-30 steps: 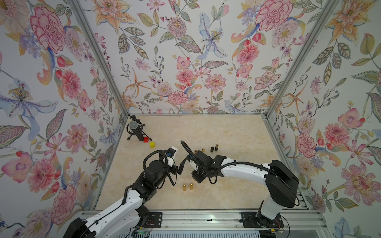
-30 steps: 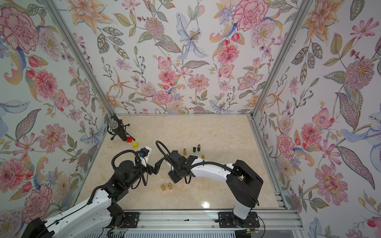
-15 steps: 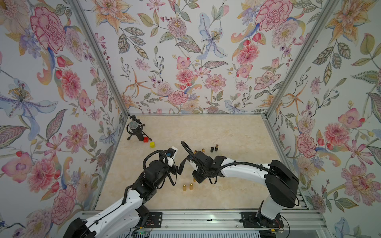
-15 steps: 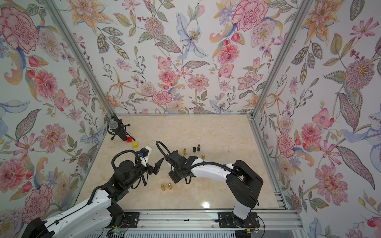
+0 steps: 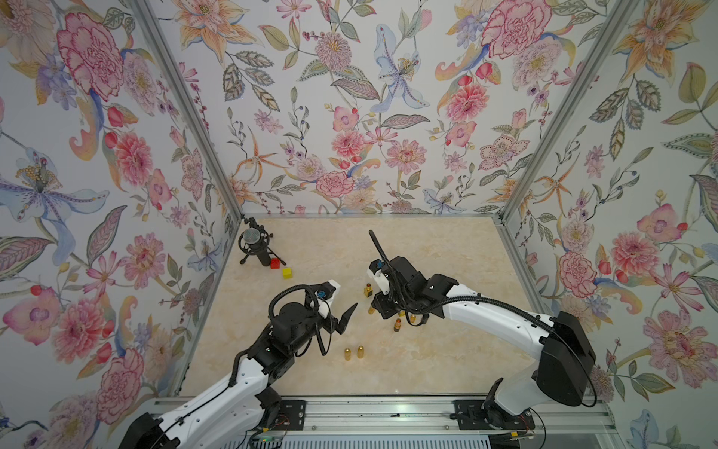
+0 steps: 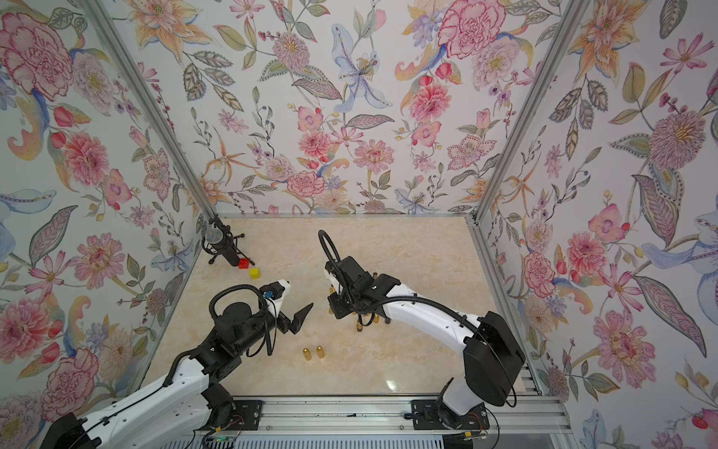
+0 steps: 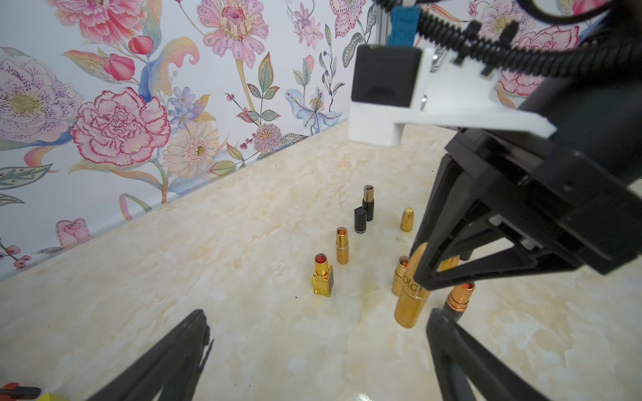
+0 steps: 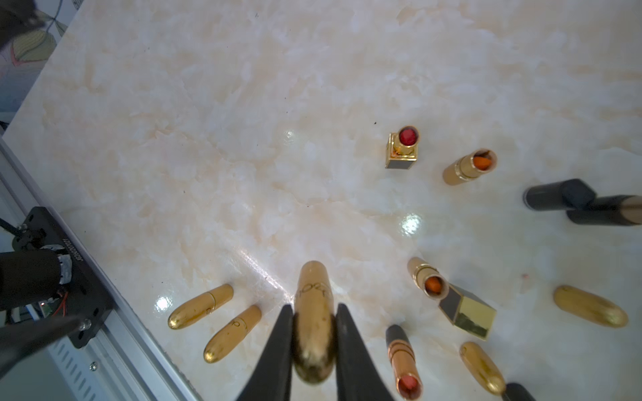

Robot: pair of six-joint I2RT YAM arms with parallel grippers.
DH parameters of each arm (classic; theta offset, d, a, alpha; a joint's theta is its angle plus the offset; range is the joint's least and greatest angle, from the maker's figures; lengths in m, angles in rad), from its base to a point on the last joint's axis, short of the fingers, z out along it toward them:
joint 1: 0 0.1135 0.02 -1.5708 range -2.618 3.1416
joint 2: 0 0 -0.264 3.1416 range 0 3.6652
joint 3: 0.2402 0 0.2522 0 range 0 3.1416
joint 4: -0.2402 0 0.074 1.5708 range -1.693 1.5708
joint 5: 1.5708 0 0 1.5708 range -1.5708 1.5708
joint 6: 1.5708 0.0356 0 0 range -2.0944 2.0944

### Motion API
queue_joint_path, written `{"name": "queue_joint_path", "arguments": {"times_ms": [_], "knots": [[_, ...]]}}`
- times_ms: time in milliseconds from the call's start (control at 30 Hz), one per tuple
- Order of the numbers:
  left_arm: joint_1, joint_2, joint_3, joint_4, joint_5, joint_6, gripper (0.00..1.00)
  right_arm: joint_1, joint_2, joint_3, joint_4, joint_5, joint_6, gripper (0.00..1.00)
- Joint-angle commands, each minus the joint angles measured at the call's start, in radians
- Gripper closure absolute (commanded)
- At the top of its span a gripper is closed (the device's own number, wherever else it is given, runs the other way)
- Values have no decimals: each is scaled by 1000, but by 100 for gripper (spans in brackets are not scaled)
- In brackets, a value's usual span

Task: Open the lipstick cap
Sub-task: Pick up the lipstick at the center of the board, then open the cover of the lipstick.

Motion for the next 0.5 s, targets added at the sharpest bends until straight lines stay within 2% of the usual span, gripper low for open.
{"name": "queue_joint_path", "arguments": {"times_ms": [0,167,367,467], "knots": [[8,54,45,29,78,28,2,-42,-36,57,-60,-59,31,80],[7,145,57,111,144,57,8,-83,-38,87,-78,-159,52,80],[-1,278,93,193,210,91,22,-94,-27,104,-79,-257,62,79],[-4,348,126,202,243,107,33,-94,-21,106,-78,-278,66,79]]}}
